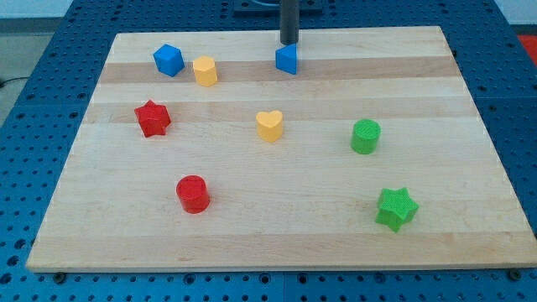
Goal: Push blue triangle and yellow hexagon diagonally above yellow heart
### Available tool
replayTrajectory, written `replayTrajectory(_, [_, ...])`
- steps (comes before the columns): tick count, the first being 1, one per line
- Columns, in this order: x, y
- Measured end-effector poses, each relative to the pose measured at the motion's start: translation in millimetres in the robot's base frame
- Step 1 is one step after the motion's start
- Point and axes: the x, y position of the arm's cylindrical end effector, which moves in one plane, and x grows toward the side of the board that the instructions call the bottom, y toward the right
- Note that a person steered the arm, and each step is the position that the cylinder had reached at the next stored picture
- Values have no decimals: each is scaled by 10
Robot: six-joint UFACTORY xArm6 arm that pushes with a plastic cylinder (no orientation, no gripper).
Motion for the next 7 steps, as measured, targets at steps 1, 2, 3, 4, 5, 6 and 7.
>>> replayTrajectory(1, [0,-5])
replayTrajectory(2, [0,-6])
replayTrajectory(3, [1,-6])
replayTrajectory(4, [31,-1])
replayTrajectory(5, [47,217])
replayTrajectory(6, [172,394])
replayTrajectory(7, [428,406])
